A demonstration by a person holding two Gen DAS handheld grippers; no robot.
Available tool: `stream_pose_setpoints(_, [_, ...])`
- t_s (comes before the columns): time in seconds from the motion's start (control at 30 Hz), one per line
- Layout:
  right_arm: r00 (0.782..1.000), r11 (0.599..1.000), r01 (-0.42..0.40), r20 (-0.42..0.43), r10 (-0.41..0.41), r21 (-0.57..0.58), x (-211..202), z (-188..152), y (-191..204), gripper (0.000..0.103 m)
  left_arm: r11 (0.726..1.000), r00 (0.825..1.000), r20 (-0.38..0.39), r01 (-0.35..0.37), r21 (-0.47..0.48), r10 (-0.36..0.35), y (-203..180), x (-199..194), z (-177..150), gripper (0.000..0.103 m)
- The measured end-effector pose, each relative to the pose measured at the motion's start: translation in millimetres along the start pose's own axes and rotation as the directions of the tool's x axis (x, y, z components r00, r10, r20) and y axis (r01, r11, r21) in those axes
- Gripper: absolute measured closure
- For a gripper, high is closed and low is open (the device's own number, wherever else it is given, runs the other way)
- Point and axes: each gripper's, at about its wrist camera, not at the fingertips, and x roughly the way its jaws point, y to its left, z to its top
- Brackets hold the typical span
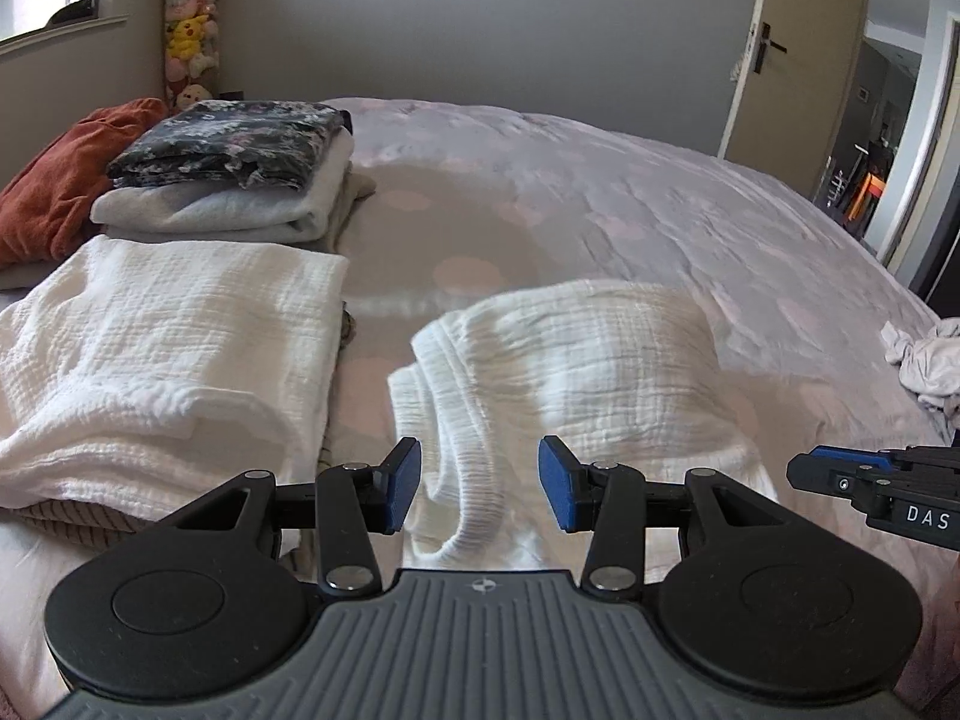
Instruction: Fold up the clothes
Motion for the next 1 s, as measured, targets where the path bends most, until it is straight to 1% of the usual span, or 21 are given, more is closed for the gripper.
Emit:
stream_pose_setpoints(0.1, [0.999, 1.0, -0.004, -0.05, 0.005, 0.019, 10, -15, -6, 0.078, 0.998, 0.997, -0.066, -0.031, 0.05, 0.034, -8, 20, -8, 0.07])
stream_pose_setpoints(0.17, [0.996, 1.0, 0.001, -0.093, 0.001, 0.023, 20, -27, -8, 0.078, 0.996, 0.991, -0.116, -0.058, 0.064, 0.065, -7, 31, -15, 0.07])
stream_pose_setpoints(0.23, [0.992, 1.0, 0.003, -0.127, 0.0, 0.027, 29, -39, -10, 0.078, 0.995, 0.985, -0.157, -0.067, 0.073, 0.078, -4, 38, -21, 0.07])
stream_pose_setpoints(0.3, [0.991, 0.999, 0.001, -0.132, 0.003, 0.033, 31, -41, -13, 0.078, 0.994, 0.98, -0.179, -0.069, 0.085, 0.083, -2, 40, -25, 0.069])
stream_pose_setpoints(0.33, [0.991, 0.999, -0.001, -0.132, 0.006, 0.036, 30, -41, -14, 0.078, 0.993, 0.98, -0.179, -0.071, 0.092, 0.087, -2, 38, -25, 0.067])
stream_pose_setpoints(0.37, [0.991, 0.999, -0.003, -0.13, 0.009, 0.04, 29, -41, -15, 0.077, 0.993, 0.98, -0.176, -0.072, 0.093, 0.087, -2, 34, -24, 0.067])
stream_pose_setpoints(0.43, [0.995, 0.998, -0.011, -0.102, 0.018, 0.065, 20, -34, -18, 0.077, 0.994, 0.988, -0.137, -0.053, 0.091, 0.066, -6, 26, -14, 0.067])
stream_pose_setpoints(0.57, [1.0, 0.996, -0.026, 0.014, 0.025, 0.081, 0, -11, -21, 0.076, 0.995, 0.999, -0.042, -0.008, 0.094, 0.012, -13, 9, 10, 0.067])
stream_pose_setpoints(0.67, [0.995, 0.999, -0.028, 0.092, 0.023, 0.045, -4, 14, -13, 0.076, 0.995, 0.999, 0.03, 0.026, 0.1, -0.029, -19, -4, 28, 0.067])
stream_pose_setpoints(0.73, [0.992, 1.0, -0.019, 0.122, 0.019, 0.001, 1, 31, -3, 0.077, 0.994, 0.997, 0.067, 0.026, 0.108, -0.033, -22, 1, 44, 0.067])
stream_pose_setpoints(0.77, [0.991, 1.0, -0.021, 0.133, 0.023, -0.016, 6, 40, 0, 0.078, 0.994, 0.997, 0.077, 0.024, 0.111, -0.032, -23, 6, 51, 0.067])
stream_pose_setpoints(0.87, [0.988, 0.999, -0.02, 0.149, 0.026, -0.043, 26, 62, 10, 0.078, 0.994, 0.995, 0.077, 0.052, 0.1, -0.06, -23, 28, 64, 0.068])
stream_pose_setpoints(1.0, [0.993, 0.998, -0.021, 0.117, 0.027, -0.053, 62, 74, 18, 0.078, 0.995, 0.996, 0.037, 0.073, 0.063, -0.076, -17, 62, 62, 0.07])
